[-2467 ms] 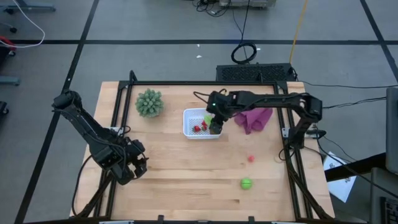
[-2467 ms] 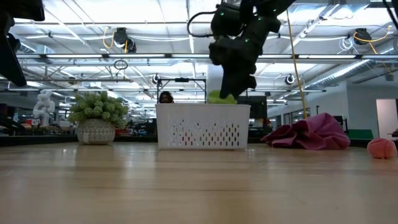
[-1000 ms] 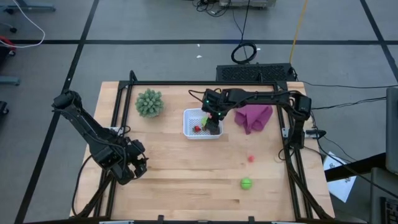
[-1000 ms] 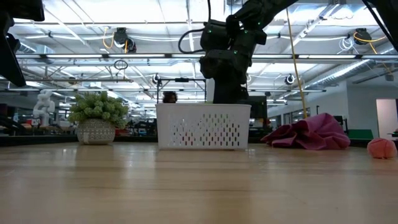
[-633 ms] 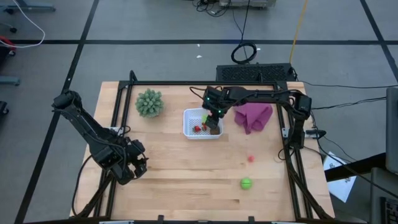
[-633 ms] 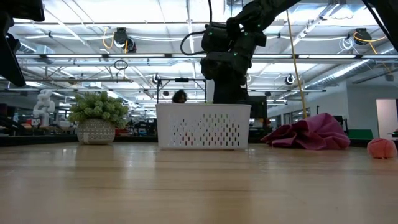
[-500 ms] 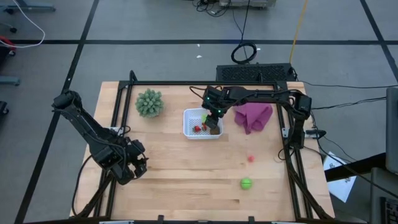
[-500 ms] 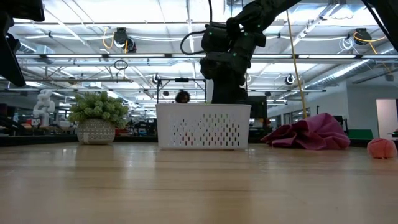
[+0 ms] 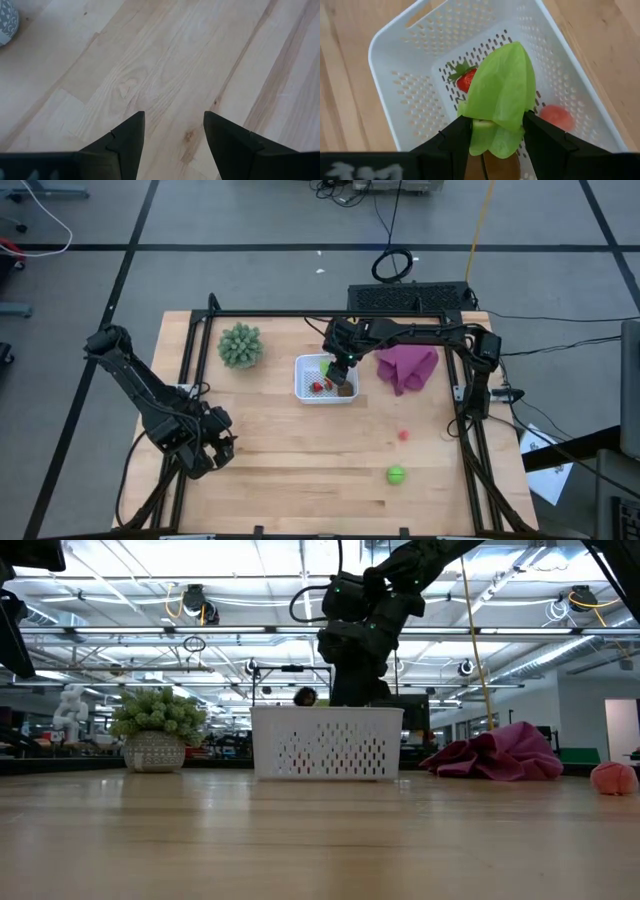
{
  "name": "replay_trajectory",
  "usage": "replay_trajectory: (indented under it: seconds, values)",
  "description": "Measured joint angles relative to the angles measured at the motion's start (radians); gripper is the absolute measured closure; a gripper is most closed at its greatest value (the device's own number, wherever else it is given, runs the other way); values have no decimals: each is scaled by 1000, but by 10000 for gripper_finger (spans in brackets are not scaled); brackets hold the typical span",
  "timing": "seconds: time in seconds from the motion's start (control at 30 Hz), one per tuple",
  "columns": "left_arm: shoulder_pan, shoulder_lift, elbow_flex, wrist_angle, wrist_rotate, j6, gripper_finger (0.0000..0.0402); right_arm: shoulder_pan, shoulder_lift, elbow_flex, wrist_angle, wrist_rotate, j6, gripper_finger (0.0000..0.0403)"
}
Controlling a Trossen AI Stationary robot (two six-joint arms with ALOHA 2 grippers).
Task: Pick and placing Produce into tupperware
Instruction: Put the green starfruit into the white bin
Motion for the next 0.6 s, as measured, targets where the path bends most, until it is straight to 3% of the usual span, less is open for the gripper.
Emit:
replay_trajectory:
  seconds: [0.6]
  values:
    - [0, 0, 0, 0, -5, -1, 195, -9, 0, 0, -88, 5, 53, 245]
